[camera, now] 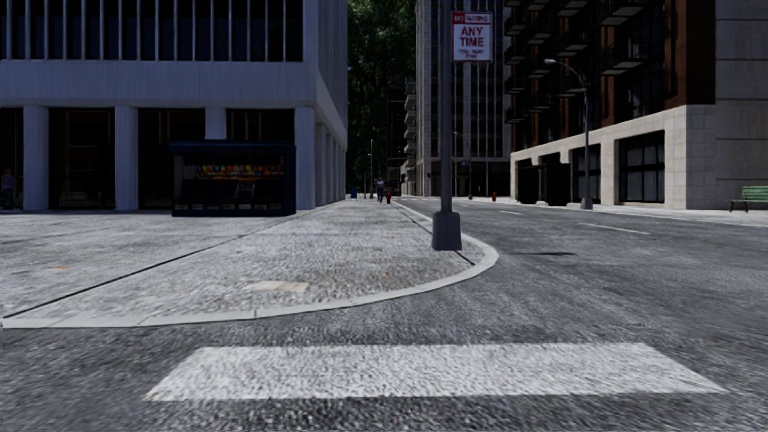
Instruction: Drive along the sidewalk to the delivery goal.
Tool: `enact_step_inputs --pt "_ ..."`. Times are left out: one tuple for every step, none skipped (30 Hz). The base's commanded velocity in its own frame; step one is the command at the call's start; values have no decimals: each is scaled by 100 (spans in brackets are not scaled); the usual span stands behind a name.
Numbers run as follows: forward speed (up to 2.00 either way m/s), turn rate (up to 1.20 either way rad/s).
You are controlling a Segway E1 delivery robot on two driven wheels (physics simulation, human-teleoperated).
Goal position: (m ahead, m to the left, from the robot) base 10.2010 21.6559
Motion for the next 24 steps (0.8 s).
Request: enact_step_inputs --pt "200 13" --pt "200 13" --pt "200 20" --pt "200 25" --pt "200 28" --pt "200 28" --pt "200 28" --pt "200 29" --pt "200 31" --pt "200 31" --pt "200 33" --pt "200 34" --pt "200 35" --pt "200 37" --pt "200 37" --pt "200 38" --pt "200 39" --pt "200 39" --pt "200 39" --pt "200 39" --pt "200 39" --pt "200 39" --pt "200 39" --pt "200 39"
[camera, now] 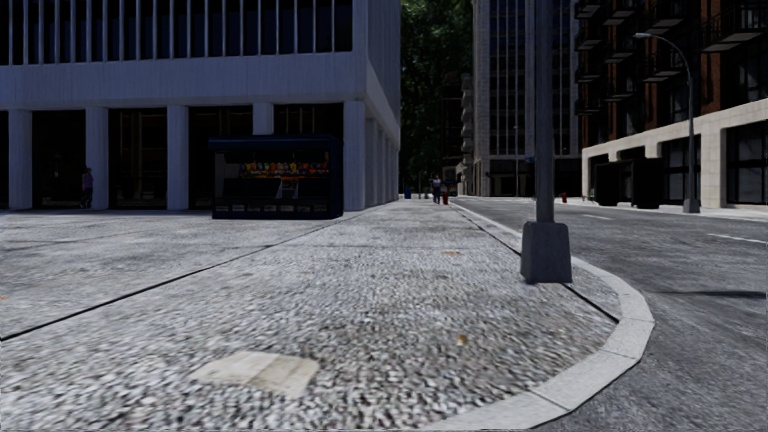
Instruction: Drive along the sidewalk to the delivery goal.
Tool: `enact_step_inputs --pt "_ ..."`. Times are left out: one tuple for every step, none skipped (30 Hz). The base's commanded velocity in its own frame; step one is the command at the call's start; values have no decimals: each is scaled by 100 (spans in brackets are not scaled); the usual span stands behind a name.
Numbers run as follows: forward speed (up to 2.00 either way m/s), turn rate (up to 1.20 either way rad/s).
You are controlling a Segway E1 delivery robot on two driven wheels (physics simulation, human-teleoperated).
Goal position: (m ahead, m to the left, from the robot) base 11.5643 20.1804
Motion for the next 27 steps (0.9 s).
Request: enact_step_inputs --pt "200 39" --pt "200 39" --pt "200 39" --pt "200 39" --pt "199 39" --pt "197 39" --pt "197 39" --pt "197 39" --pt "197 39" --pt "197 39" --pt "197 39" --pt "196 39" --pt "196 39" --pt "196 39" --pt "196 39" --pt "196 39" --pt "196 39" --pt "196 39" --pt "196 39" --pt "196 39" --pt "196 39" --pt "196 39" --pt "196 39" --pt "196 39" --pt "196 39" --pt "196 39" --pt "197 39"
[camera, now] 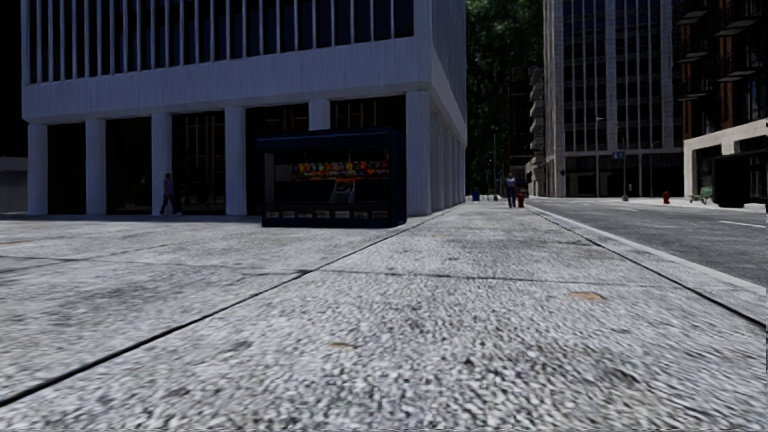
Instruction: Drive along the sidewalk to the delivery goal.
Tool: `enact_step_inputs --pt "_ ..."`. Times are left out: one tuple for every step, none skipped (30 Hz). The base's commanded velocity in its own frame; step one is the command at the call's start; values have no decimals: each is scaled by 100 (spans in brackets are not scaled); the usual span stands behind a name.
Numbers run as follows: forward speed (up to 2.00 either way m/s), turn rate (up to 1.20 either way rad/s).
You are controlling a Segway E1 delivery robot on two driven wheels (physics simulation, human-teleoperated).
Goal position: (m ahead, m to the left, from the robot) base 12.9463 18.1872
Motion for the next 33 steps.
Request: enact_step_inputs --pt "197 39" --pt "197 39" --pt "197 39" --pt "197 39" --pt "197 39" --pt "197 39" --pt "197 39" --pt "198 39" --pt "198 39" --pt "198 39" --pt "198 39" --pt "198 39" --pt "199 39" --pt "199 39" --pt "199 39" --pt "199 39" --pt "199 39" --pt "199 39" --pt "200 39" --pt "200 39" --pt "200 39" --pt "200 39" --pt "200 39" --pt "200 39" --pt "200 39" --pt "200 39" --pt "200 39" --pt "200 39" --pt "200 39" --pt "200 39" --pt "200 39" --pt "200 39" --pt "200 39"
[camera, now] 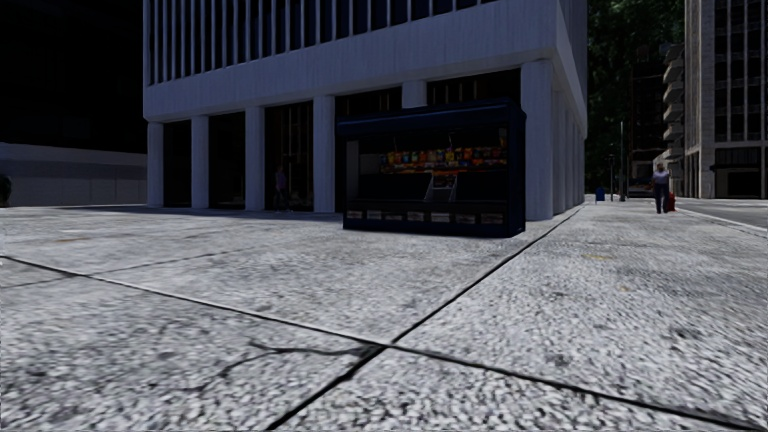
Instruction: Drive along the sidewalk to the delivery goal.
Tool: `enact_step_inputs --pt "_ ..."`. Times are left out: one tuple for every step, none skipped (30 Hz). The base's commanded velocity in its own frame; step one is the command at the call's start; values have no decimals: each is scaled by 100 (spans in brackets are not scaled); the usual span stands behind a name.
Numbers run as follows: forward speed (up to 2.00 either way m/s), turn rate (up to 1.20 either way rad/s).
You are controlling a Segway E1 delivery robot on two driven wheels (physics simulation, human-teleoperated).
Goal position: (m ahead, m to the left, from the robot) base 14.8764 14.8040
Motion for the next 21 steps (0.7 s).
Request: enact_step_inputs --pt "200 39" --pt "200 39" --pt "200 39" --pt "200 39" --pt "200 39" --pt "200 39" --pt "200 39" --pt "200 39" --pt "200 39" --pt "200 39" --pt "200 39" --pt "200 39" --pt "200 39" --pt "200 39" --pt "200 39" --pt "200 39" --pt "200 39" --pt "200 39" --pt "200 39" --pt "200 39" --pt "200 39"
